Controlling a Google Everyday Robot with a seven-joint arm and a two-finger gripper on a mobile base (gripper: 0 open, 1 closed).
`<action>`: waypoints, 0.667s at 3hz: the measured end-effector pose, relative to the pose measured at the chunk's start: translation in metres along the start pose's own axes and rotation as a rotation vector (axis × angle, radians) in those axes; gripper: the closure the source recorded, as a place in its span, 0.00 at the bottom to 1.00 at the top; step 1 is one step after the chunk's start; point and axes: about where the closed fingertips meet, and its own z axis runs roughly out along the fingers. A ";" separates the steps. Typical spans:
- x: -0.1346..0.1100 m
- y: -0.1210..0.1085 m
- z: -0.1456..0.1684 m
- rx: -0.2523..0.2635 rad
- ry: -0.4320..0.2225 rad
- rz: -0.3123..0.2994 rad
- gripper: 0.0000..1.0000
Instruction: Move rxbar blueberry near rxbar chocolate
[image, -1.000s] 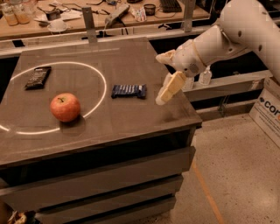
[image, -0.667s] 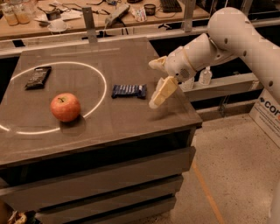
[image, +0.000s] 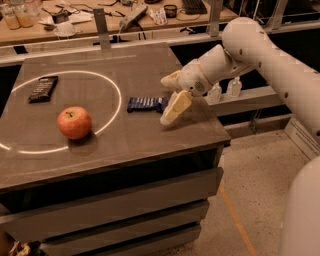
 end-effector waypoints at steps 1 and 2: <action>-0.007 -0.002 0.015 -0.076 0.012 0.022 0.35; -0.011 0.000 0.019 -0.100 0.044 0.052 0.58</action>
Offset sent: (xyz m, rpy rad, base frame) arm -0.0009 0.0227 0.0025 -0.0859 0.1494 0.0232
